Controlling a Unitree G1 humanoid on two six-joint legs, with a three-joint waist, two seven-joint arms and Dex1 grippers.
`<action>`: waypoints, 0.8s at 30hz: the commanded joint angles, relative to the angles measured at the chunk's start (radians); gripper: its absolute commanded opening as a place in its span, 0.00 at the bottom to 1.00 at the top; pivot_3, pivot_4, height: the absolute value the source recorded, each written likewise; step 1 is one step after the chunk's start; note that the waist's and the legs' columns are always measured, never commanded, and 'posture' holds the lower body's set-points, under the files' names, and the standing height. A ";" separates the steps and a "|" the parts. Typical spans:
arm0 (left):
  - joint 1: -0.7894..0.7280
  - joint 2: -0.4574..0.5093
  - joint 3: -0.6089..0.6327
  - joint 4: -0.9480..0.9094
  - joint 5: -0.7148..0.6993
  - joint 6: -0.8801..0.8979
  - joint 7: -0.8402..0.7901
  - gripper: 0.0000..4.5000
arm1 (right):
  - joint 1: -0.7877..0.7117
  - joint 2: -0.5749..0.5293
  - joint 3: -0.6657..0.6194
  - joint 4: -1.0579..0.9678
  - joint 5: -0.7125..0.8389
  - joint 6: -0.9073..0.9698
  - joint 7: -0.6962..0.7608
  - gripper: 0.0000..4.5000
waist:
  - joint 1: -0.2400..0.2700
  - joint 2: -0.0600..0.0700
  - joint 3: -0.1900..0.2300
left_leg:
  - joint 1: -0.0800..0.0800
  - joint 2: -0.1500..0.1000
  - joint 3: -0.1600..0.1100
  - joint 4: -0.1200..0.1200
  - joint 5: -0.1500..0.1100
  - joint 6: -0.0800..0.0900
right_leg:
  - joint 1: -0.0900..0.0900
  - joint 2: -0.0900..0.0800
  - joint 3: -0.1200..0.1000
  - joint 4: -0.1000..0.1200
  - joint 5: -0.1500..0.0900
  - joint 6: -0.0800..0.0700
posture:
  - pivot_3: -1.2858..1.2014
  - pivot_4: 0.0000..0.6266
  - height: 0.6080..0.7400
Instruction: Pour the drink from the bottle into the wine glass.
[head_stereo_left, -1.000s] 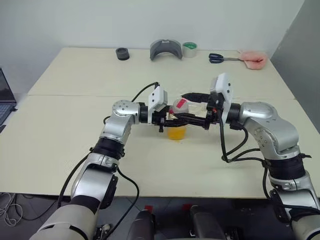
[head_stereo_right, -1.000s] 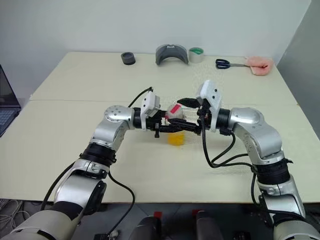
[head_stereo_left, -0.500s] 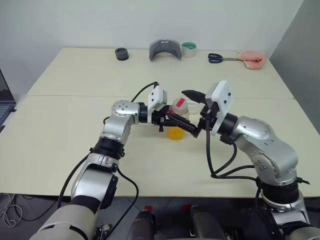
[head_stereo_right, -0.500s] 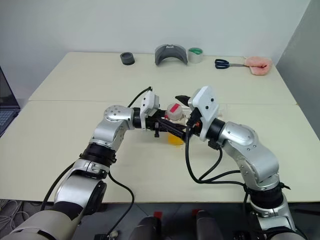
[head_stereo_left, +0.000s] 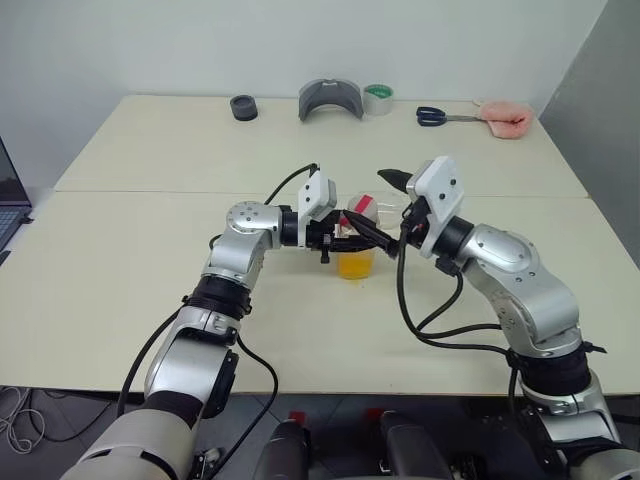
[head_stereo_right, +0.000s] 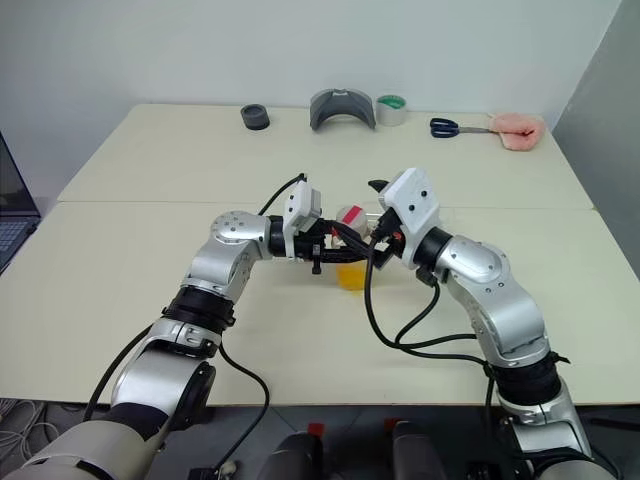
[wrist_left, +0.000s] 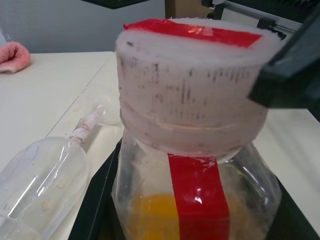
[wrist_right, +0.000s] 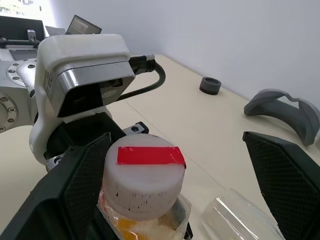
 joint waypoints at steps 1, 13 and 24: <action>-0.021 0.001 0.025 -0.023 -0.022 -0.008 -0.005 0.39 | 0.014 -0.032 -0.051 -0.027 -0.002 -0.019 0.009 1.00 | 0.000 0.000 0.000 | 0.000 0.000 0.000 0.000 0.000 0.000 | 0.000 0.000 0.000 0.000 0.000 0.000 | 0.52 0.24 1.00; -0.019 0.002 0.025 -0.018 -0.020 -0.015 -0.007 0.39 | 0.035 -0.087 -0.101 -0.055 0.046 0.011 0.032 1.00 | 0.000 0.000 0.000 | 0.000 0.000 0.000 0.000 0.000 0.000 | 0.000 0.000 0.000 0.000 0.000 0.000 | 0.52 0.24 1.00; -0.033 0.001 0.041 -0.001 -0.026 -0.002 -0.004 0.39 | 0.035 -0.111 -0.144 -0.153 0.199 0.125 0.074 1.00 | 0.000 0.000 0.000 | 0.000 0.000 0.000 0.000 0.000 0.000 | 0.000 0.000 0.000 0.000 0.000 0.000 | 0.52 0.24 1.00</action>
